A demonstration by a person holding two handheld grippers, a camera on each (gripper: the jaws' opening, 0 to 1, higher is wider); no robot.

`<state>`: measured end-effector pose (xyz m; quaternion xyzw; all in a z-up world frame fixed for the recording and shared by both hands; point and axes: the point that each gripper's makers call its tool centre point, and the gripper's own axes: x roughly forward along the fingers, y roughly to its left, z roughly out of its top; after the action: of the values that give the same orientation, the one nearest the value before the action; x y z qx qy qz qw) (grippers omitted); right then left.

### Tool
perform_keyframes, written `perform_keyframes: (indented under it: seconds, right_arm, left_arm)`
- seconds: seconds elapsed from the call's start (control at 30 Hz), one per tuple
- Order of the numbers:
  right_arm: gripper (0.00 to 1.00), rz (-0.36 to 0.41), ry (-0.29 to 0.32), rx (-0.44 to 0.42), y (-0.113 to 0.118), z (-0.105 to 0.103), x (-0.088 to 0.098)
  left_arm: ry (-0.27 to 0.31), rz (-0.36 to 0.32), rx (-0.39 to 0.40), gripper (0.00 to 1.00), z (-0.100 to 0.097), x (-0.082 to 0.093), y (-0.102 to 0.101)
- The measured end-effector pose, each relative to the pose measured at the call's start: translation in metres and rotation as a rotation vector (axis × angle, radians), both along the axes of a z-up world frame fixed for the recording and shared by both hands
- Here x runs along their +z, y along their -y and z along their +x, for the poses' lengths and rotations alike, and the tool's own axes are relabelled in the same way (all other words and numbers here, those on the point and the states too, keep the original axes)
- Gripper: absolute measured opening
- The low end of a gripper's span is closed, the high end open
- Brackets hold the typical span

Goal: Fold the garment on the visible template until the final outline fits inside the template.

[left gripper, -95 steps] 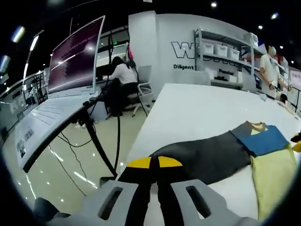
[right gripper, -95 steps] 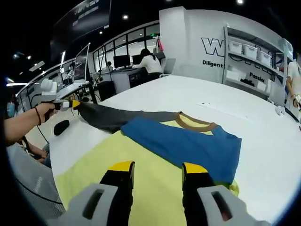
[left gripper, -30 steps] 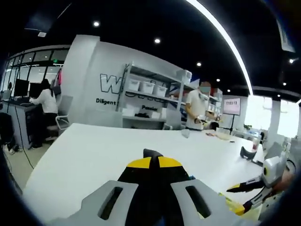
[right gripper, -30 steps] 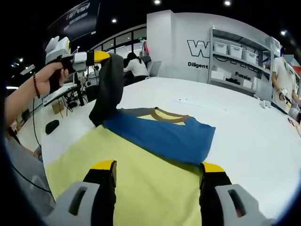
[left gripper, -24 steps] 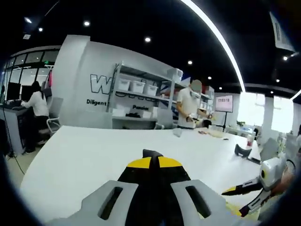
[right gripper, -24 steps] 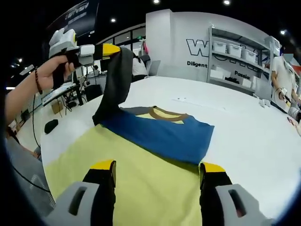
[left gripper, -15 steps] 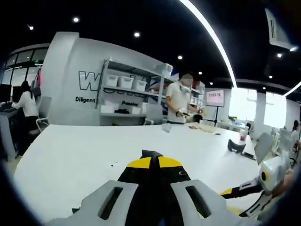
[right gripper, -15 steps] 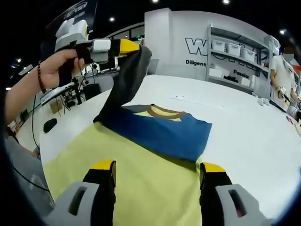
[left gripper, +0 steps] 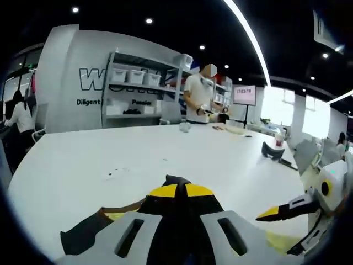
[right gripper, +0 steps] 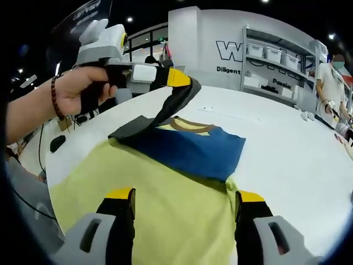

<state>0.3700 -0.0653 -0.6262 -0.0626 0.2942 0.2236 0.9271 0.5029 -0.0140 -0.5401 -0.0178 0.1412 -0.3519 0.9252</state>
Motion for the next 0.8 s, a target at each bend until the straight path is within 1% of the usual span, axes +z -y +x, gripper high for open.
perform_keyframes:
  seconds: [0.13, 0.17, 0.43, 0.47, 0.5, 0.53, 0.57, 0.63, 0.67, 0.7, 0.73, 0.8]
  right_arm:
    - [0.72, -0.007, -0.003, -0.002, 0.002, 0.0, -0.001]
    - [0.72, -0.007, -0.003, -0.001, 0.003, 0.0, -0.001]
    - [0.72, -0.007, -0.011, -0.004, 0.003, -0.002, -0.003]
    - [0.72, -0.009, -0.01, -0.004, 0.004, -0.002, -0.002]
    - [0.72, -0.011, -0.012, -0.005, 0.004, -0.002, -0.003]
    - [0.72, -0.013, -0.014, -0.006, 0.005, -0.002, -0.003]
    - [0.72, -0.017, -0.016, -0.008, 0.005, -0.002, -0.004]
    - [0.72, -0.02, -0.021, -0.007, 0.006, -0.003, -0.005]
    - [0.72, -0.018, -0.021, -0.011, 0.006, -0.003, -0.004]
    - [0.72, -0.017, -0.021, -0.012, 0.007, -0.003, -0.004]
    - [0.72, -0.019, -0.023, -0.012, 0.007, -0.003, -0.005]
    - [0.72, -0.023, -0.027, -0.008, 0.007, -0.005, -0.005]
  left_arm:
    - [-0.019, 0.021, -0.014, 0.0, -0.001, -0.015, 0.006]
    - [-0.032, 0.024, -0.019, 0.0, -0.001, -0.02, 0.008]
    - [-0.083, 0.023, -0.067, 0.0, -0.007, -0.041, 0.024]
    - [-0.081, 0.031, -0.081, 0.0, -0.008, -0.044, 0.027]
    - [-0.063, 0.046, -0.13, 0.0, -0.011, -0.046, 0.032]
    - [-0.07, 0.039, -0.131, 0.01, -0.012, -0.048, 0.034]
    - [-0.076, 0.031, -0.131, 0.01, -0.013, -0.047, 0.034]
    - [-0.064, 0.019, -0.154, 0.08, -0.016, -0.043, 0.038]
    - [-0.026, 0.02, -0.172, 0.13, -0.018, -0.037, 0.041]
    - [-0.014, 0.022, -0.184, 0.19, -0.02, -0.034, 0.042]
    - [-0.01, 0.015, -0.199, 0.22, -0.023, -0.031, 0.044]
    - [-0.005, 0.011, -0.198, 0.24, -0.024, -0.025, 0.042]
